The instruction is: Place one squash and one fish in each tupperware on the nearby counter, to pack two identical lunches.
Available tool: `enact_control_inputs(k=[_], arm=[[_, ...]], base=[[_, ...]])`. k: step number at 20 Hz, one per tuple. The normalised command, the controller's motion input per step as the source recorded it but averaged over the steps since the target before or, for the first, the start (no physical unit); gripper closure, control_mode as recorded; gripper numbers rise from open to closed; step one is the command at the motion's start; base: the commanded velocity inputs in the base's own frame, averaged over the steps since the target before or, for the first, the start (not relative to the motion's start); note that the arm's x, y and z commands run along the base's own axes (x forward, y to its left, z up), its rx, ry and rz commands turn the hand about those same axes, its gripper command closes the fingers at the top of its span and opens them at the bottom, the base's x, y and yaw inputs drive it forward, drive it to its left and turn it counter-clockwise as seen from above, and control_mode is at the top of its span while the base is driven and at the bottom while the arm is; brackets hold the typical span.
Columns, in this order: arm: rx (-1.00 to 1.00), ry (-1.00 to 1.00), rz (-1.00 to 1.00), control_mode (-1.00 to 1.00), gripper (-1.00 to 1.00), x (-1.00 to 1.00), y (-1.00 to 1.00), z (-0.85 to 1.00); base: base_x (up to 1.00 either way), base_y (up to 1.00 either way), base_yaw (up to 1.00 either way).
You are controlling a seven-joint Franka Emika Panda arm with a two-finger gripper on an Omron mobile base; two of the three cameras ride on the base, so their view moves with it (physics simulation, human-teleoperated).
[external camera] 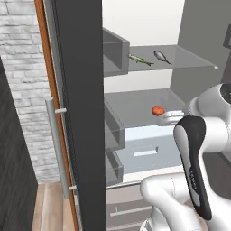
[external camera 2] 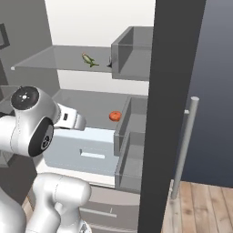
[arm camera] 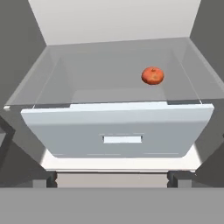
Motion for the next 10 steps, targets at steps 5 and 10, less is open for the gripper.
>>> enact_control_inputs(k=[5, 10], arm=[[0.00, -0.05, 0.00, -1.00, -1.00, 0.00, 0.00, 0.23], [0.00, -0.17, 0.00, -1.00, -1.00, 0.00, 0.00, 0.58]], base=[[0.00, 0.00, 0.00], [0.00, 0.00, 0.00]])
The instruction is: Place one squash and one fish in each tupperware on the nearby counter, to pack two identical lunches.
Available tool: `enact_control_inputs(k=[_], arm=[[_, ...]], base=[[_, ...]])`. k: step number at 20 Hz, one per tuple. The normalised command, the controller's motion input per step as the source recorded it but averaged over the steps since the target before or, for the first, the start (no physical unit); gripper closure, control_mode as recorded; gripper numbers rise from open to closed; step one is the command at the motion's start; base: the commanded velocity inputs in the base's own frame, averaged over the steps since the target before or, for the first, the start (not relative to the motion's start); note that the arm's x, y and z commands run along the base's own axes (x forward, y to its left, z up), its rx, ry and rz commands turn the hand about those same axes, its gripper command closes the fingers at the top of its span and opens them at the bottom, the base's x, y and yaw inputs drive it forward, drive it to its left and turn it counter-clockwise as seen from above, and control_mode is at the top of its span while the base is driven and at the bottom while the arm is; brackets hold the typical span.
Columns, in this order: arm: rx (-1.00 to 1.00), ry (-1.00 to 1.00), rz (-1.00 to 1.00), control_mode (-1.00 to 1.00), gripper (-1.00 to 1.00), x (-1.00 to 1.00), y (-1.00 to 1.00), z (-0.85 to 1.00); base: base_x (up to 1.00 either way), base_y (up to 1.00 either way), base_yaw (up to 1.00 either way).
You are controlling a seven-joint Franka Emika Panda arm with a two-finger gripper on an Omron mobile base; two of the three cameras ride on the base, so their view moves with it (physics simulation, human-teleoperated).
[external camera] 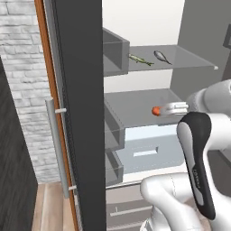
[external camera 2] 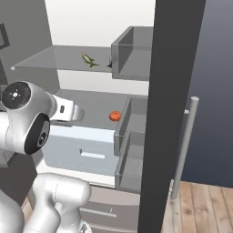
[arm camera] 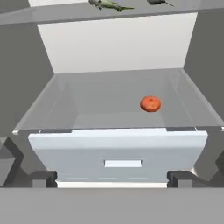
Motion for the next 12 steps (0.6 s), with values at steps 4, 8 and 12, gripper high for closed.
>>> enact_control_inputs(k=[4, 8, 12], arm=[[0.00, -0.17, 0.00, -1.00, -1.00, 0.00, 0.00, 0.61], [0.00, -0.09, 0.00, -1.00, -1.00, 0.06, 0.00, 0.58], [-0.02, -0.03, 0.00, -1.00, -1.00, 0.25, 0.01, 0.61]], base=[[0.00, 0.00, 0.00], [0.00, 0.00, 0.00], [0.00, 0.00, 0.00]])
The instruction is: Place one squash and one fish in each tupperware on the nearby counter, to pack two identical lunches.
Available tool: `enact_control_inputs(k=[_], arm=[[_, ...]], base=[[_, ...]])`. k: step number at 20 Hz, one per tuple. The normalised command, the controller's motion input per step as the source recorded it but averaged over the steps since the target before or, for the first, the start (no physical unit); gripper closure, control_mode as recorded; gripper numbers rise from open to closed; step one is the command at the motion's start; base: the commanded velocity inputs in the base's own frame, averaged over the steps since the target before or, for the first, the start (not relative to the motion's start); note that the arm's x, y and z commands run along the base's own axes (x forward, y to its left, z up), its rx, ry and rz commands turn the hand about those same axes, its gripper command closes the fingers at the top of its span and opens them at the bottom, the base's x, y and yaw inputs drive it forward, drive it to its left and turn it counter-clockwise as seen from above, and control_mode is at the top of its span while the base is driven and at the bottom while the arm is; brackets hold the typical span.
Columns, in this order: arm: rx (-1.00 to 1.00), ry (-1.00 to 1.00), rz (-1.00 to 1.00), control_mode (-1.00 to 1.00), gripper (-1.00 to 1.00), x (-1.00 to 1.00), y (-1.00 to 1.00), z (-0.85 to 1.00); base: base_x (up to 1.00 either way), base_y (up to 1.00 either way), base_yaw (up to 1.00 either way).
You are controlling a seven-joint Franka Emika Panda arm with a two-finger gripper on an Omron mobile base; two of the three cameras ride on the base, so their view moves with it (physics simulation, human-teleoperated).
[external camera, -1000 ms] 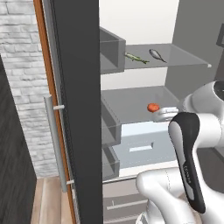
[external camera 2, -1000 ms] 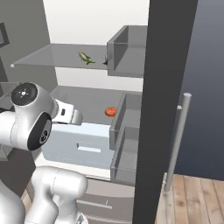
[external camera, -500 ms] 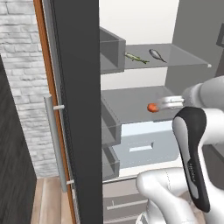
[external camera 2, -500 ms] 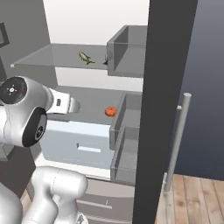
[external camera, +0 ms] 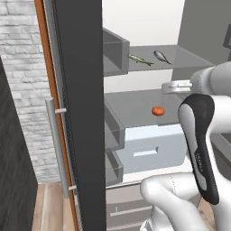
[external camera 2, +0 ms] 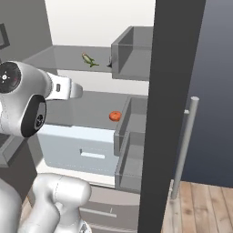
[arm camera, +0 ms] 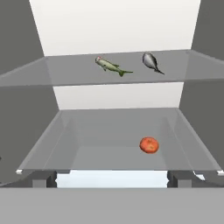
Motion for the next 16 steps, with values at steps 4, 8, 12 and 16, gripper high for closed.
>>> enact_control_inputs(k=[4, 8, 12, 16], arm=[[-0.03, 0.00, 0.00, -1.00, -1.00, 0.34, 0.00, 0.51], [0.00, 0.00, 0.00, -1.00, -1.00, 0.45, 0.00, 0.21], [0.00, 0.00, 0.00, -1.00, -1.00, 0.44, 0.00, 0.02], [0.00, 0.00, 0.00, -1.00, -1.00, 0.58, 0.01, -0.06]], base=[[0.00, 0.00, 0.00], [0.00, 0.00, 0.00], [0.00, 0.00, 0.00], [0.00, 0.00, 0.00]])
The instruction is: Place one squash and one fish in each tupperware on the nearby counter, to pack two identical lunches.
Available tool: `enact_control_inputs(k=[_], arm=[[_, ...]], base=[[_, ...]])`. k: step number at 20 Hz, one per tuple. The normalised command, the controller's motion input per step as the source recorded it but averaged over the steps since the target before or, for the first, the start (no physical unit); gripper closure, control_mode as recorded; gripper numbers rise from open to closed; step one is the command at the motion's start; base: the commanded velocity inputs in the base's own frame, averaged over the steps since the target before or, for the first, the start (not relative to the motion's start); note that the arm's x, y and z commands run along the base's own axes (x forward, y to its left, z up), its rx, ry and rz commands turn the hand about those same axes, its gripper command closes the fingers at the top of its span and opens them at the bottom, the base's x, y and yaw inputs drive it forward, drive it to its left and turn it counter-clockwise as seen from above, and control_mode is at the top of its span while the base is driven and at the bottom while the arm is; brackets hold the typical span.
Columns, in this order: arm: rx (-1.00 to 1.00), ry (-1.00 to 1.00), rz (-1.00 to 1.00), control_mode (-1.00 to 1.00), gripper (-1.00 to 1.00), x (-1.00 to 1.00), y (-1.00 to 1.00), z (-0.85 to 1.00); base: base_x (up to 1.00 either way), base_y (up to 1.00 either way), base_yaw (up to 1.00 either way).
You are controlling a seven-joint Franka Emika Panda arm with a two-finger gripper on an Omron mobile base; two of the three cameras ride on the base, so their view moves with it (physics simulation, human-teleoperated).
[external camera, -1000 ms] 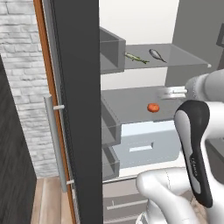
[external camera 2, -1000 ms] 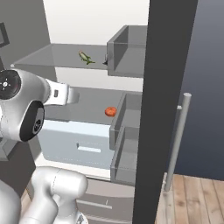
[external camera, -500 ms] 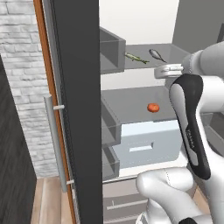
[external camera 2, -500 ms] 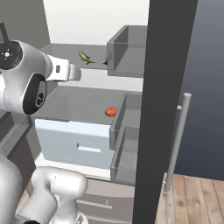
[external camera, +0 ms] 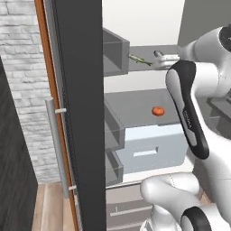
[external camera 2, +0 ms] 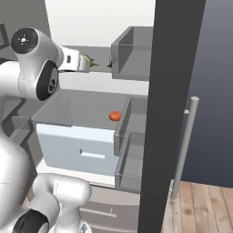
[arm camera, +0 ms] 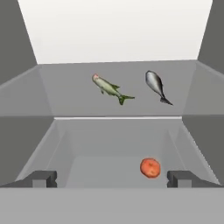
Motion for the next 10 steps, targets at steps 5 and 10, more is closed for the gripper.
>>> enact_control_inputs(k=[5, 10], arm=[[0.00, 0.01, 0.02, -1.00, -1.00, 0.69, 0.00, -0.03], [0.00, 0.00, 0.08, -1.00, -1.00, 0.71, 0.00, -0.08]], base=[[0.00, 0.00, 0.00], [0.00, 0.00, 0.00]])
